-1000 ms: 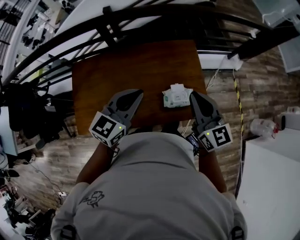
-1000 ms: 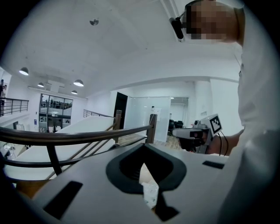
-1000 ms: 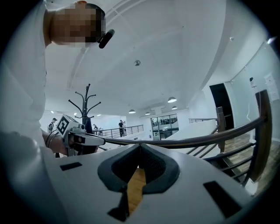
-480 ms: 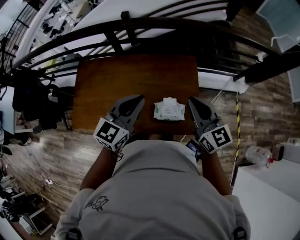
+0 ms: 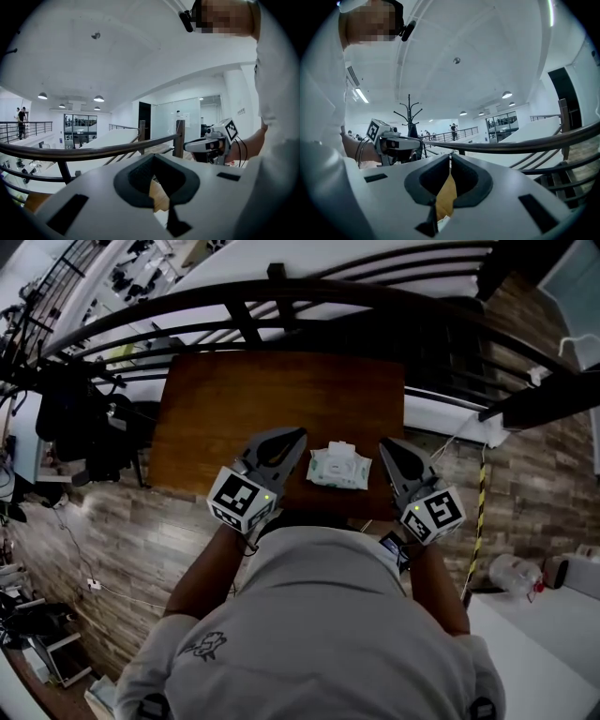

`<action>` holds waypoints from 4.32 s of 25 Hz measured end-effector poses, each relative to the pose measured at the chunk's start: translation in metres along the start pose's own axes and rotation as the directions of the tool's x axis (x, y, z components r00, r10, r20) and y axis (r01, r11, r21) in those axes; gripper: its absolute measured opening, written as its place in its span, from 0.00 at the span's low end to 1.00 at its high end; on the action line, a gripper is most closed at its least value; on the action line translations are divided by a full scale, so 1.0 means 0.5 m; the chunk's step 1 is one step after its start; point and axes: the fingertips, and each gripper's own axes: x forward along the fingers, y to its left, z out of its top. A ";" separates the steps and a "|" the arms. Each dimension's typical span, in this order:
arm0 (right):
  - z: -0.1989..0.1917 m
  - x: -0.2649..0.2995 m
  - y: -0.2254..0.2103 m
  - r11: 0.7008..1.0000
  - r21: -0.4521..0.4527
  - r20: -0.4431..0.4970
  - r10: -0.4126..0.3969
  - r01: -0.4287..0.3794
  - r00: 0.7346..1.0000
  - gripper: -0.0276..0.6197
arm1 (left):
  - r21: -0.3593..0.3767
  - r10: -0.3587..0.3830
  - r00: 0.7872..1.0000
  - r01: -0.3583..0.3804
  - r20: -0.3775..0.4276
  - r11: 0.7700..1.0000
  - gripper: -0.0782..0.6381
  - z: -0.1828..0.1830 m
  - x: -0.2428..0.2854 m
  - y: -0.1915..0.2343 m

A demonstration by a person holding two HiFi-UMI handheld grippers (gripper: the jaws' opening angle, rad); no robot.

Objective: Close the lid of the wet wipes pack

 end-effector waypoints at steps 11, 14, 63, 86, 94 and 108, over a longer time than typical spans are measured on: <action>-0.116 0.023 -0.050 0.992 0.121 -0.101 0.043 -0.030 0.994 0.10 | -0.054 -0.005 0.996 0.000 -0.090 0.999 0.13 -0.106 0.060 0.002; -0.155 0.030 -0.066 0.988 0.150 -0.128 0.045 -0.025 0.991 0.10 | -0.072 -0.011 0.992 0.002 -0.125 0.997 0.13 -0.158 0.079 0.010; -0.710 0.178 -0.159 0.778 0.613 -0.512 0.258 0.138 0.820 0.36 | -0.345 -0.258 0.787 0.061 -0.561 0.937 0.13 -0.764 0.154 -0.002; -0.704 0.201 -0.131 0.825 0.560 -0.564 0.306 0.082 0.767 0.38 | -0.344 -0.292 0.767 0.098 -0.572 0.934 0.13 -0.796 0.165 -0.009; -0.660 0.197 -0.125 0.836 0.547 -0.505 0.280 0.051 0.816 0.38 | -0.348 -0.275 0.761 0.070 -0.588 0.935 0.13 -0.787 0.161 -0.008; -0.597 0.171 -0.079 0.823 0.568 -0.428 0.313 -0.017 0.848 0.38 | -0.329 -0.239 0.765 0.038 -0.599 0.944 0.13 -0.791 0.161 -0.010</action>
